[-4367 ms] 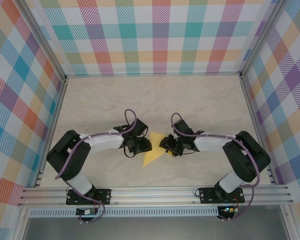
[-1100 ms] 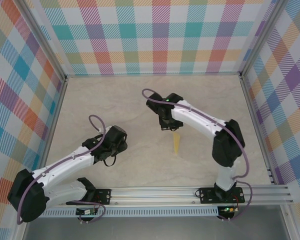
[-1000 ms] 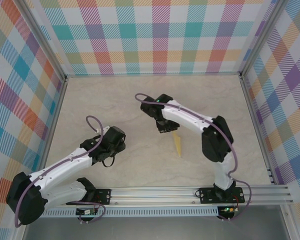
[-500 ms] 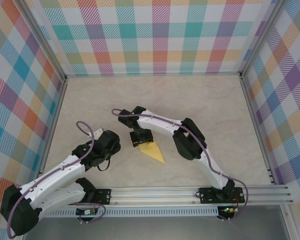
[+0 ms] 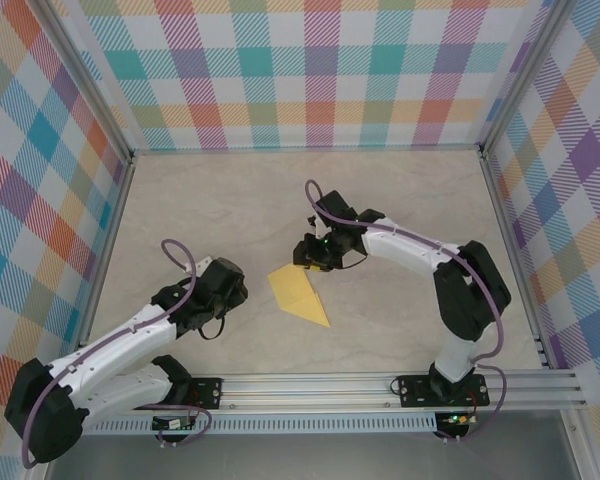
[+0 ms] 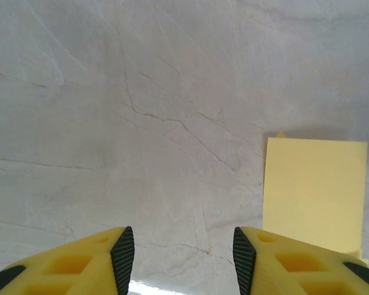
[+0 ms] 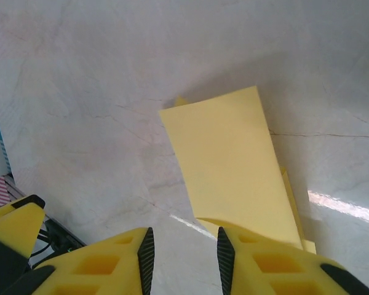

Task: Fold a paper plane with a square sheet of paper (pick it up from the middle)
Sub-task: Turn over the paper at the center of the table.

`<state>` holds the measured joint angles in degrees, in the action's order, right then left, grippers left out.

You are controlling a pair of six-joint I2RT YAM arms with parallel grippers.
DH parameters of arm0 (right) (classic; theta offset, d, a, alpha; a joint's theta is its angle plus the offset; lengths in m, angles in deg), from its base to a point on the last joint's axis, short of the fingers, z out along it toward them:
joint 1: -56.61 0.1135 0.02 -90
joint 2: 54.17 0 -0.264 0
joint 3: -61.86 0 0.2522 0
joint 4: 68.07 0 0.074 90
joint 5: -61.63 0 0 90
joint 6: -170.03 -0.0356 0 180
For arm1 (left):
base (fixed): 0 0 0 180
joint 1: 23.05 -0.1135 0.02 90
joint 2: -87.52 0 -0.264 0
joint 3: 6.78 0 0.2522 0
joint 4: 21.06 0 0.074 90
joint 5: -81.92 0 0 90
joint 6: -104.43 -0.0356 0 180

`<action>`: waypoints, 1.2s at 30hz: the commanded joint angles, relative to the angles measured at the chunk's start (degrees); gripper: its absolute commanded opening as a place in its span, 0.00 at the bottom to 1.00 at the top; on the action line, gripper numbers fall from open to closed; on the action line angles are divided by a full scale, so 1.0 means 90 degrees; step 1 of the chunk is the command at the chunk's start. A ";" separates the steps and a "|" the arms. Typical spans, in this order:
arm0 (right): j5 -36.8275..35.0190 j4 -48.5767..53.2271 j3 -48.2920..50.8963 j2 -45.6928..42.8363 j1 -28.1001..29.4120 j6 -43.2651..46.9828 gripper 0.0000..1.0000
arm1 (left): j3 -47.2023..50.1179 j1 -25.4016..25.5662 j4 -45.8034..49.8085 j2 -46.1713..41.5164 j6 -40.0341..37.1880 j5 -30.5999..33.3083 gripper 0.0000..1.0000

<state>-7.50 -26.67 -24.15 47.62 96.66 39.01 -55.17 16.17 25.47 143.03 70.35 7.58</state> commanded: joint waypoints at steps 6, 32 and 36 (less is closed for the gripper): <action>0.0864 -0.0956 -0.0088 0.1054 0.0049 -0.0325 0.28 | -0.0152 -0.0081 -0.0788 0.0907 -0.0539 -0.1142 0.52; -0.0622 -0.2586 0.2687 -0.0824 -0.0310 -0.1889 0.29 | -0.0602 -0.0081 -0.1691 0.2347 -0.0698 -0.2554 0.53; -0.0721 -0.1796 0.2578 -0.1529 -0.0310 -0.1287 0.28 | -0.0654 -0.0081 -0.1813 0.2470 -0.0641 -0.2651 0.53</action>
<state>-12.88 -49.36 1.27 37.88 94.12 22.23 -59.19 16.12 10.87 164.42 64.52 -14.37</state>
